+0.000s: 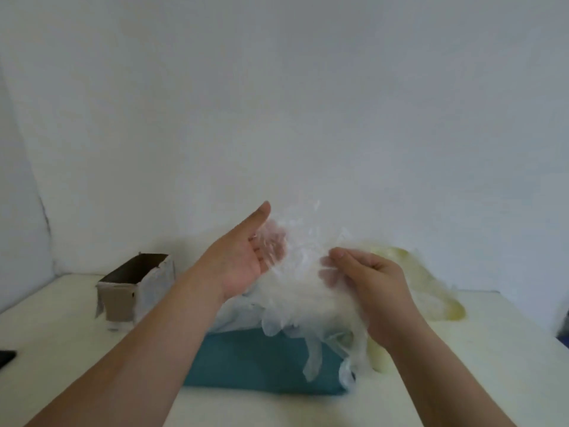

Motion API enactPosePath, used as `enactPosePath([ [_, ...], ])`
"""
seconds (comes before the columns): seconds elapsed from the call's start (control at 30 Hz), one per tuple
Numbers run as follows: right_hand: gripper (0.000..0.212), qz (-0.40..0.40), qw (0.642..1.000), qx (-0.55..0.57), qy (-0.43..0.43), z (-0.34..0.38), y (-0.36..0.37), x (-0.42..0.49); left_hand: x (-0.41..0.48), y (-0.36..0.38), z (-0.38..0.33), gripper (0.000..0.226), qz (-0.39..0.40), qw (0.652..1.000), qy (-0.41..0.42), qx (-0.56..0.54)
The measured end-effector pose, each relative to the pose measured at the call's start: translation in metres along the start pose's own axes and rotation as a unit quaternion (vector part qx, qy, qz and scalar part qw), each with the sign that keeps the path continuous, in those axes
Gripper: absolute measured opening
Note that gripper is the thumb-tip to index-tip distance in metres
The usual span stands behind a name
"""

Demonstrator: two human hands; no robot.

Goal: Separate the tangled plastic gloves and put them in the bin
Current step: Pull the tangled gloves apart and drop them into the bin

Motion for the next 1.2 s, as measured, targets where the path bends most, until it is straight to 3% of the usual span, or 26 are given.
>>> enactPosePath([
  [0.1, 0.016, 0.004, 1.0, 0.008, 0.003, 0.002, -0.007, 0.011, 0.0, 0.01, 0.041, 0.041, 0.049, 0.996, -0.047, 0.066],
  [0.2, 0.019, 0.018, 1.0, -0.011, -0.009, 0.012, -0.019, 0.025, 0.009, 0.022, 0.048, 0.013, 0.006, 0.996, -0.012, 0.087],
  [0.37, 0.018, -0.002, 0.989, -0.14, -0.046, 0.049, -0.065, 0.065, 0.025, 0.032, 0.031, 0.023, -0.054, 0.988, 0.051, 0.137],
  [0.53, 0.013, -0.033, 0.954, -0.276, -0.112, 0.065, -0.079, 0.108, 0.026, 0.045, 0.006, 0.006, -0.085, 0.972, 0.116, 0.187],
  [0.63, 0.018, -0.029, 0.914, -0.376, -0.146, 0.065, -0.073, 0.133, 0.02, 0.052, -0.013, 0.006, -0.061, 0.964, 0.142, 0.214],
  [0.77, 0.026, -0.015, 0.83, -0.522, -0.193, 0.037, -0.067, 0.163, 0.001, 0.059, -0.022, 0.005, 0.038, 0.966, 0.108, 0.232],
  [0.97, 0.024, 0.056, 0.742, -0.65, -0.155, -0.019, -0.072, 0.176, -0.005, 0.089, -0.005, 0.007, 0.157, 0.971, 0.077, 0.165],
  [1.03, 0.03, 0.054, 0.77, -0.619, -0.144, -0.014, -0.076, 0.175, 0.005, 0.108, 0.002, 0.007, 0.17, 0.971, 0.063, 0.155],
  [1.13, 0.024, 0.027, 0.89, -0.451, -0.055, 0.008, -0.086, 0.159, 0.035, 0.134, 0.028, 0.006, 0.138, 0.971, 0.039, 0.192],
  [1.2, 0.027, -0.014, 0.946, -0.323, -0.037, 0.029, -0.1, 0.159, 0.056, 0.146, 0.048, 0.007, 0.08, 0.956, 0.042, 0.279],
])
Point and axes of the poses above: each hand's wrist, its own x-axis towards the middle knuckle, its own y-axis out of the palm, z = x × y, the point moved 5 cm from there along x, towards the middle knuckle, and after that the axes turned 13 degrees about -z, right-handed, at the moved point
